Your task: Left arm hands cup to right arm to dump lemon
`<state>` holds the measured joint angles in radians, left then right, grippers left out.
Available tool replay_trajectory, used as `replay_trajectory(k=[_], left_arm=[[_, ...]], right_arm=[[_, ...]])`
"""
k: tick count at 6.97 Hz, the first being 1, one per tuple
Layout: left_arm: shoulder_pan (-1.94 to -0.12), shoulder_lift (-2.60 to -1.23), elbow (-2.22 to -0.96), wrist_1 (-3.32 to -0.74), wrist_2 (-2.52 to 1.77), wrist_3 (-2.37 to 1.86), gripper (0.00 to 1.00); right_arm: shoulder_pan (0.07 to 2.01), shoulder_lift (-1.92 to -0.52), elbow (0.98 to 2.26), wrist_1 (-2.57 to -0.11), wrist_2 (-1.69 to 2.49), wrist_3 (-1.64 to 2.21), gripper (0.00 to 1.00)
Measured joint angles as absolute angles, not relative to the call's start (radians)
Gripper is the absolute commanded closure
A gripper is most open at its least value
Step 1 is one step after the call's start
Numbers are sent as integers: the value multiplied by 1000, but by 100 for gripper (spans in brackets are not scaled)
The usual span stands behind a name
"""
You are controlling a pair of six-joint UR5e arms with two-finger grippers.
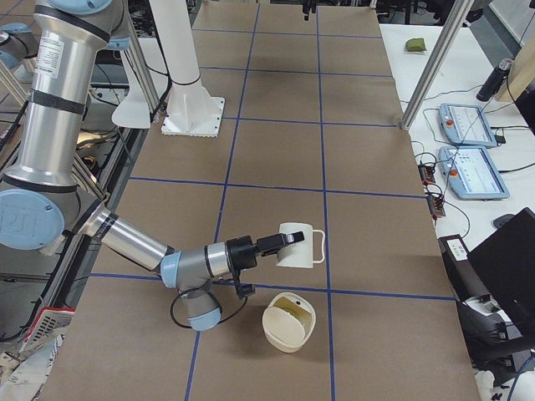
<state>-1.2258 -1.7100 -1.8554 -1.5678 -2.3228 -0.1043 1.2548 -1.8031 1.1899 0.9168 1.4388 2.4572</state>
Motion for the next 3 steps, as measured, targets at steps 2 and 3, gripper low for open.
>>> replay_trajectory(k=[2, 3], left_arm=[[-1227, -1709, -1854, -1564, -2330, -104, 0], [-1227, -1709, -1853, -1562, -2330, -104, 0]], right_arm=[[1252, -1770, 1198, 918, 1598, 2155, 94], [1251, -1748, 1201, 895, 1690, 1999, 94]])
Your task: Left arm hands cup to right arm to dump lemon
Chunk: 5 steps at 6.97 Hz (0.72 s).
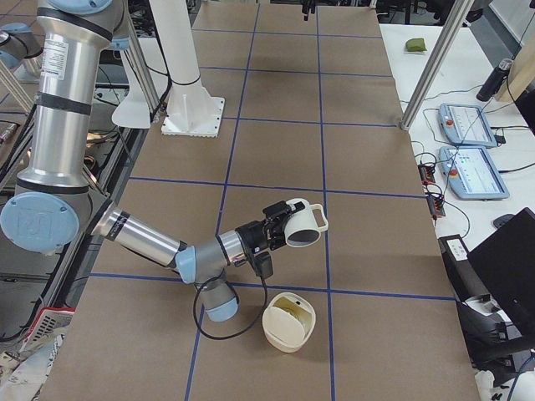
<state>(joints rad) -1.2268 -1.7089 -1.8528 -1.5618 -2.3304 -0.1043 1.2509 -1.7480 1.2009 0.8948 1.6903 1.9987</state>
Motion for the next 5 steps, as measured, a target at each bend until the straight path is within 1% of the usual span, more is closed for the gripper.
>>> replay_trajectory(k=[3, 5], left_arm=[[-1226, -1711, -1850, -1560, -2332, -117, 0], [-1226, -1713, -1851, -1561, -2332, -141, 0]], right_arm=[[1250, -1701, 1222, 721, 1901, 1595, 94], [1252, -1671, 1313, 498, 2063, 1408, 93]])
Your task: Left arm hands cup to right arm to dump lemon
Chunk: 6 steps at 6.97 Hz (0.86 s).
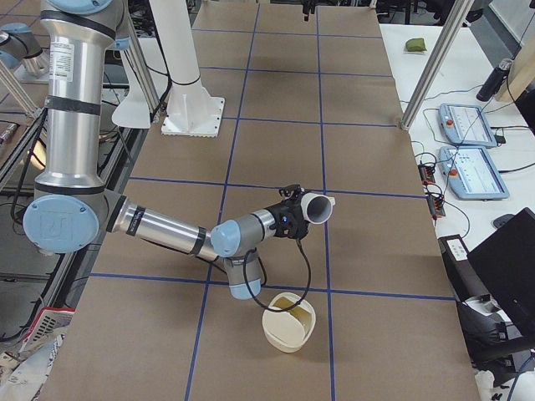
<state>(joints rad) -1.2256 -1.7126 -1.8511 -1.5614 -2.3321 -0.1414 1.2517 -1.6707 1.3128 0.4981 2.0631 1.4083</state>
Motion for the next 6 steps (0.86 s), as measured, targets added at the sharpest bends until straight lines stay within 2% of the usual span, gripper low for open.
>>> replay_trajectory(k=[2, 6], left_arm=[[-1226, -1712, -1853, -1562, -2333, -146, 0], [-1224, -1718, -1851, -1561, -2359, -163, 0]], right_arm=[[1242, -1584, 1380, 272, 2157, 1304, 91], [1108, -1337, 1393, -50, 2152, 1144, 87]])
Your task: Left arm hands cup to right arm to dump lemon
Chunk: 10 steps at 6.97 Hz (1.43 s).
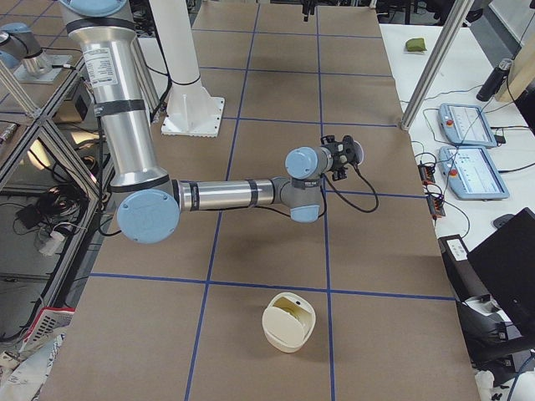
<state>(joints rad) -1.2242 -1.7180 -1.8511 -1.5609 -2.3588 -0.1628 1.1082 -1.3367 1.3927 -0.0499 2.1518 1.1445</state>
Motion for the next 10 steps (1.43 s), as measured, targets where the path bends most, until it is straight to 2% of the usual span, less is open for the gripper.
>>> replay_trajectory(k=[4, 7, 10], left_arm=[[-1219, -1792, -1859, -1563, -2422, -448, 0], [-1147, -1982, -1847, -1575, -2476, -882, 0], [-1055, -2119, -1835, -1580, -2476, -1145, 0]], right_arm=[[858, -1203, 1392, -282, 1859, 786, 88], [769, -1097, 1392, -439, 1725, 551, 88], [676, -999, 1393, -556, 1481, 503, 88]])
